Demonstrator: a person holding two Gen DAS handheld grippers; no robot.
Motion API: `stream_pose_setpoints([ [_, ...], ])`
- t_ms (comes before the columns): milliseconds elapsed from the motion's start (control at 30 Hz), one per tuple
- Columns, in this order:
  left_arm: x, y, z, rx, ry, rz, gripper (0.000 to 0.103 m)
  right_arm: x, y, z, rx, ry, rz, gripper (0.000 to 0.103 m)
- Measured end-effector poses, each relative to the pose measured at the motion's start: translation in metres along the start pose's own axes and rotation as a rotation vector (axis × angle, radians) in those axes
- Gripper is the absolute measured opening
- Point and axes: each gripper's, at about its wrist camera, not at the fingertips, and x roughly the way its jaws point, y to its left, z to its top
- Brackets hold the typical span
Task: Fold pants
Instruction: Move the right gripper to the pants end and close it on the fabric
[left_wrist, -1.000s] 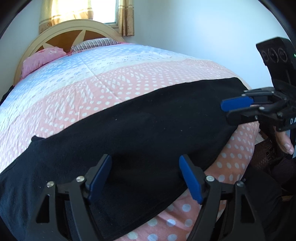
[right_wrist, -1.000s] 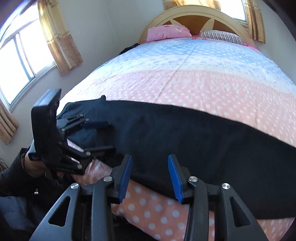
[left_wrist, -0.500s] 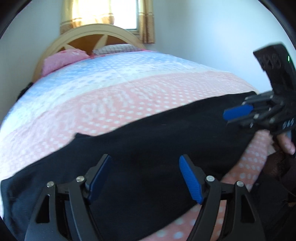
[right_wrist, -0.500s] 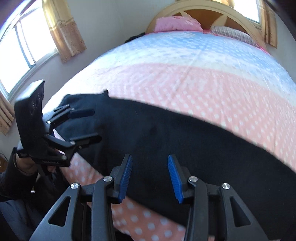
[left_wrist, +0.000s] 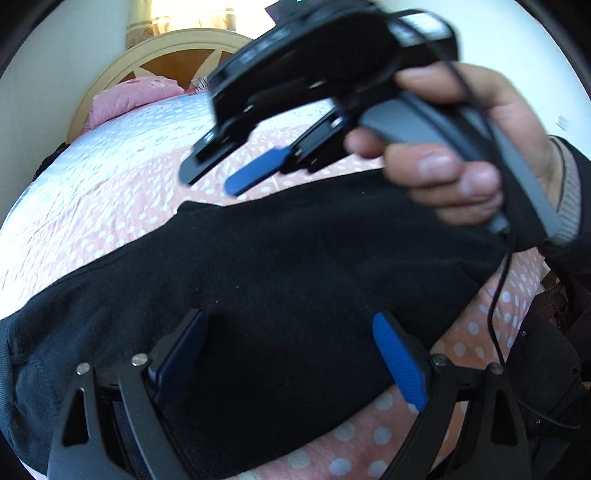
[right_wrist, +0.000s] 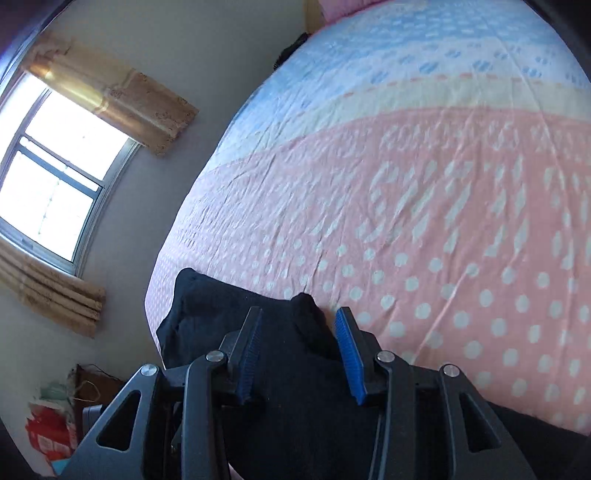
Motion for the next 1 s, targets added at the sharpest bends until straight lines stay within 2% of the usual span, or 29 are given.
stream_pose_setpoints([
  [100,0.0,0.0,0.0,0.016,0.002,-0.018,0.099,0.027,-0.007,0.006,0.058,0.063,0.048,0.042],
  [167,0.0,0.0,-0.002,0.018,0.0,-0.032,0.1,0.033,-0.012,0.01,0.102,0.067,0.085,0.042],
  [233,-0.001,0.001,-0.002,0.017,-0.003,-0.044,0.101,0.036,-0.015,0.015,0.13,0.062,0.1,0.015],
  [267,-0.001,0.001,-0.002,0.017,-0.004,-0.044,0.101,0.034,-0.011,0.016,0.115,0.054,0.093,0.009],
  [367,-0.001,0.0,-0.001,0.023,-0.004,-0.041,0.102,0.029,0.016,0.011,0.018,0.026,0.084,0.008],
  [467,-0.004,-0.005,-0.004,0.023,-0.007,-0.044,0.103,0.014,0.036,0.007,-0.046,-0.055,0.046,0.007],
  [500,-0.004,-0.005,-0.003,0.025,-0.009,-0.041,0.103,0.011,0.035,0.009,-0.052,-0.072,0.016,0.005],
  [633,-0.003,-0.011,-0.005,0.029,-0.007,-0.032,0.103,0.023,0.005,0.014,0.011,-0.039,-0.082,0.005],
  [733,-0.002,-0.01,-0.004,0.025,-0.005,-0.036,0.103,0.033,-0.007,0.01,0.028,-0.014,-0.078,0.005],
  [867,-0.002,-0.01,-0.006,0.03,-0.007,-0.033,0.103,0.016,-0.005,0.007,0.007,-0.063,-0.062,0.009],
  [933,-0.001,-0.008,-0.005,0.03,-0.007,-0.033,0.103,-0.002,0.001,0.002,-0.041,-0.086,-0.109,0.027],
  [967,-0.001,-0.008,-0.005,0.03,-0.007,-0.034,0.103,-0.013,0.002,-0.002,-0.058,-0.097,-0.107,0.043],
  [1000,-0.001,-0.008,-0.005,0.03,-0.007,-0.034,0.103,-0.026,0.003,-0.008,-0.076,-0.109,-0.107,0.047],
])
